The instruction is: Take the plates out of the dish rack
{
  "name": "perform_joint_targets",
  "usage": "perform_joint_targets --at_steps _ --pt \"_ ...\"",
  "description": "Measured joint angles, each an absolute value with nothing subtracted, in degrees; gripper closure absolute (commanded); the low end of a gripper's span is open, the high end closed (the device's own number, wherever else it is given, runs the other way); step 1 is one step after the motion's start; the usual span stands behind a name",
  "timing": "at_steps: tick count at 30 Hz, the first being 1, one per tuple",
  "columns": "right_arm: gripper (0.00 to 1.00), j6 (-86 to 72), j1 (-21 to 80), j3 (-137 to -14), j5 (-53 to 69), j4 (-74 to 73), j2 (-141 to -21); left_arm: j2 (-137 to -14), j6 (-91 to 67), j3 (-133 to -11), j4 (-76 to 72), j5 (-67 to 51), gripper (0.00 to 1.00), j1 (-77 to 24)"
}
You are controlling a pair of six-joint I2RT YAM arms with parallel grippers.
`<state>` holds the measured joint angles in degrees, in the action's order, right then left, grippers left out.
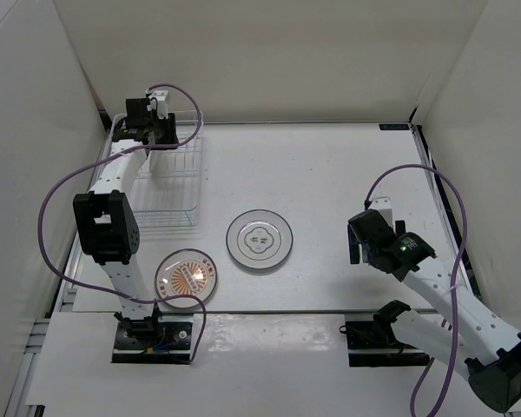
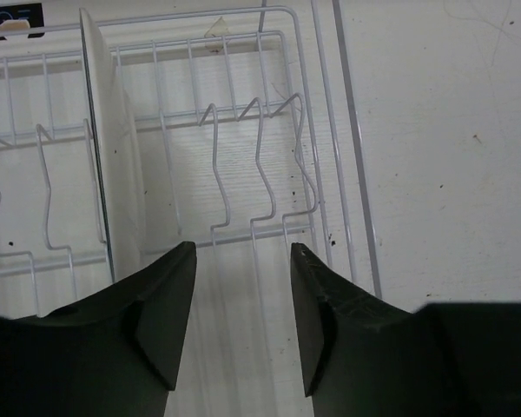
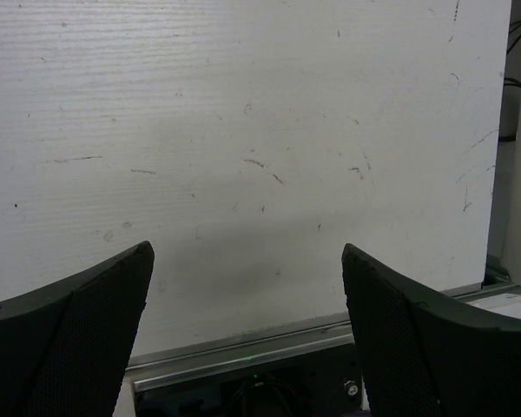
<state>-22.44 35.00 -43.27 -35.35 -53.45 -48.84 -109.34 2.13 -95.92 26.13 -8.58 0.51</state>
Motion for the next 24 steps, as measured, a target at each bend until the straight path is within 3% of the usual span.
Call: perform_joint_targets --at_steps 2,3,8,10,14,15,18,20,24 --pt "0.1 -22.41 35.0 -43.27 -35.33 -53.43 -48.86 -109.34 2.28 -95.94 26.13 -8.6 0.26 0.51" --pt "0.1 -22.41 35.0 -43.27 -35.33 -53.41 -48.86 -109.34 2.31 -95.94 26.13 -8.6 0.24 0.51" --pt "0.1 -22.41 35.0 -43.27 -35.05 -53.41 -48.86 -109.4 2.13 -95.92 26.09 -8.6 0.25 0.51" --pt "0.1 -22.39 35.0 -43.27 -34.85 -53.39 -48.86 -109.62 2.04 -95.94 26.09 -8.62 0.34 0.51" --pt "0.1 -22.33 35.0 -43.27 -34.72 -53.36 -48.86 -111.11 2.0 -95.94 25.5 -8.71 0.62 0.51" --pt "0.1 -22.33 35.0 -43.27 -34.72 -53.36 -48.86 -111.79 2.09 -95.94 25.43 -8.73 0.77 0.51" --pt "0.1 -22.28 35.0 -43.27 -34.72 -53.36 -48.84 -113.67 2.2 -95.94 25.54 -8.71 0.95 0.51" --pt "0.1 -22.28 35.0 -43.27 -34.72 -53.34 -48.84 -114.59 2.17 -95.94 25.74 -8.71 1.0 0.51" --pt "0.1 -22.28 35.0 -43.27 -34.72 -53.34 -48.84 -115.09 2.15 -95.94 25.89 -8.73 1.0 0.51"
